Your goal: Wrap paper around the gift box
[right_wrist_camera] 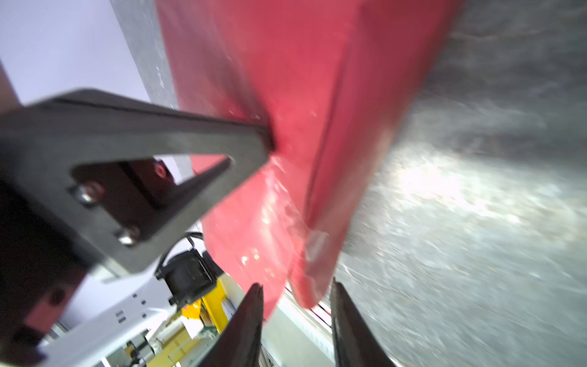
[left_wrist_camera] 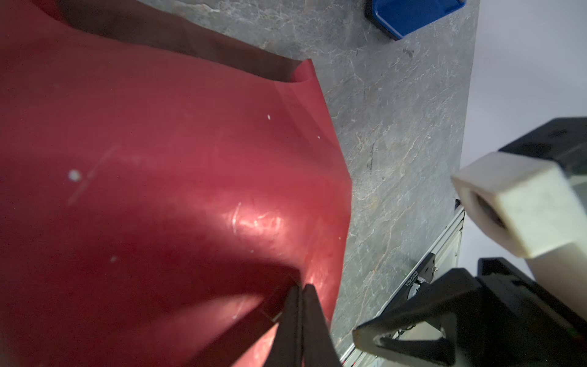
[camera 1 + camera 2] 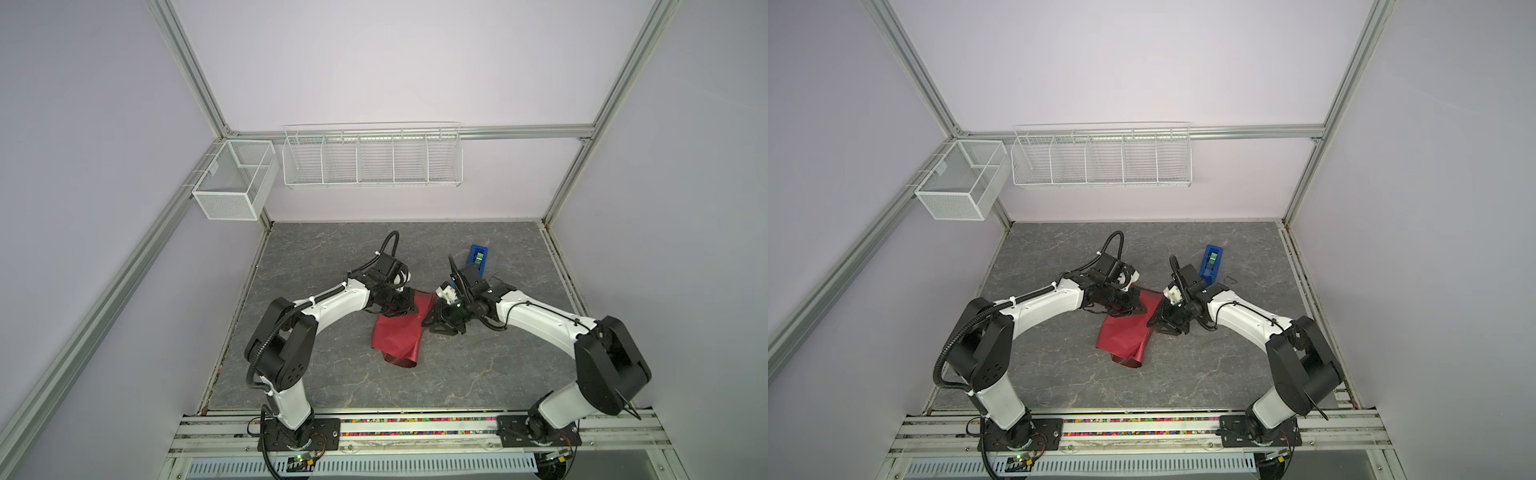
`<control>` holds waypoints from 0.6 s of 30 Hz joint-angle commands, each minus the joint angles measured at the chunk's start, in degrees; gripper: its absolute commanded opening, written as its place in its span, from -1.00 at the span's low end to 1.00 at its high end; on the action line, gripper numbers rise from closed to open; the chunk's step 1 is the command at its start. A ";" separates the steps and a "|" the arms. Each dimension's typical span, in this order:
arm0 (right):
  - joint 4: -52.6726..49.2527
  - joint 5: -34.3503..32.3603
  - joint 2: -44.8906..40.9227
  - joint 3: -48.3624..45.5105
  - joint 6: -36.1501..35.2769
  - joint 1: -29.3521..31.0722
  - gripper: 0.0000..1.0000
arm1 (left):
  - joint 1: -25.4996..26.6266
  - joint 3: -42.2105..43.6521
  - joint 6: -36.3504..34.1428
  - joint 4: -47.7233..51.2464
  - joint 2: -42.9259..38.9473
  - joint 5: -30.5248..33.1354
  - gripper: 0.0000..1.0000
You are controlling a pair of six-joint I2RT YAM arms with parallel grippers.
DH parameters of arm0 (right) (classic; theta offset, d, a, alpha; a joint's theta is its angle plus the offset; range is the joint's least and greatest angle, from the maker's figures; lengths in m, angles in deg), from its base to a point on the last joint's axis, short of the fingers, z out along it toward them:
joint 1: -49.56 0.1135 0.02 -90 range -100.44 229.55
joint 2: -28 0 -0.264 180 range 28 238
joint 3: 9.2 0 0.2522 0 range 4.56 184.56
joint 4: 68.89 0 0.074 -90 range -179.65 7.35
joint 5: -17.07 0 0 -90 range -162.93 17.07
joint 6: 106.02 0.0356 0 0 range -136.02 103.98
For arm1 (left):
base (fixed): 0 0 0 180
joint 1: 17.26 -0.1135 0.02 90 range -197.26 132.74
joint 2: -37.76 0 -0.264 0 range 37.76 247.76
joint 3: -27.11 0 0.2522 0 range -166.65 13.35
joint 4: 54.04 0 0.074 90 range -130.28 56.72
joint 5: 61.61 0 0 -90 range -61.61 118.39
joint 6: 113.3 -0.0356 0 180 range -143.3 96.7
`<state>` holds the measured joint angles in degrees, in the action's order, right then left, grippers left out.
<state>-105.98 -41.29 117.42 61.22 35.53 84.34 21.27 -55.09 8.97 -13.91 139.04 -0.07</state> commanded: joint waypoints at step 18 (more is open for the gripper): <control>4.60 -7.54 6.14 0.12 7.65 3.26 -0.68 | 0.10 3.04 -1.03 4.14 0.86 3.02 -0.91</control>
<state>-100.43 -45.73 122.19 61.62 42.00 86.70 21.03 -54.20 8.97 -14.93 138.49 0.23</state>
